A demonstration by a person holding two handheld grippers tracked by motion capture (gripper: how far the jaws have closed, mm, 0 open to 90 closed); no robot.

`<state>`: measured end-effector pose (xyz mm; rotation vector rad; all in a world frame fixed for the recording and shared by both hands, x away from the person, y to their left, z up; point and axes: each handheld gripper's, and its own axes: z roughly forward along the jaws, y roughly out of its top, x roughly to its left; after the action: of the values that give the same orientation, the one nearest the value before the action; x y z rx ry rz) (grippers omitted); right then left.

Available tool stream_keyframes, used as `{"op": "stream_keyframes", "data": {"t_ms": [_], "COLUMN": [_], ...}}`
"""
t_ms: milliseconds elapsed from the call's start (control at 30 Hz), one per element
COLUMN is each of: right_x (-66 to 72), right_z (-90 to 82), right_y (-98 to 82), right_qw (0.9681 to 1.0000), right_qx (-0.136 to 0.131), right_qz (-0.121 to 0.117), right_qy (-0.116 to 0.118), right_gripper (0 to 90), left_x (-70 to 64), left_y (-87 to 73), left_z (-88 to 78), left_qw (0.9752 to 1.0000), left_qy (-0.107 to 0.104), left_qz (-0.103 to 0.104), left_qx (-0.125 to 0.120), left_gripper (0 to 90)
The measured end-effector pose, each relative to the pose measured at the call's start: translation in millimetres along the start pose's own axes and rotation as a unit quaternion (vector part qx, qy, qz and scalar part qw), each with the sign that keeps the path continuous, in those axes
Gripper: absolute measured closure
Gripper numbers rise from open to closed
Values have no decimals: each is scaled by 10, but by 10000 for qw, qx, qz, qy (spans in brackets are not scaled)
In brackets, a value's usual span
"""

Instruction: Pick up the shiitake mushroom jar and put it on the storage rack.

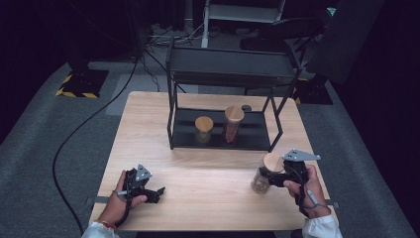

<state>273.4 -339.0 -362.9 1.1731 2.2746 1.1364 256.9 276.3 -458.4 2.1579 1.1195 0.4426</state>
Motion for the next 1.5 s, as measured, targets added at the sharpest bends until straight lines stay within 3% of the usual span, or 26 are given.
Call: {"op": "stream_keyframes", "data": {"t_ms": [200, 1067, 1500], "right_x": [0, 59, 78], "right_z": [40, 17, 139], "right_y": [104, 648, 886], "right_qw": [9999, 9984, 9976], "right_qx": [105, -52, -61], "right_qz": [-6, -273, -306], "right_qy": [-126, -500, -619], "right_gripper": [245, 246, 246], "left_x": [0, 0, 0], "left_y": [0, 0, 0], "left_z": [0, 0, 0], "left_qw": [10000, 10000, 10000], "left_qy": [0, -1, 0], "left_qz": [0, 2, -1], "left_qx": [1, 0, 1], "left_gripper": [0, 0, 0]}}
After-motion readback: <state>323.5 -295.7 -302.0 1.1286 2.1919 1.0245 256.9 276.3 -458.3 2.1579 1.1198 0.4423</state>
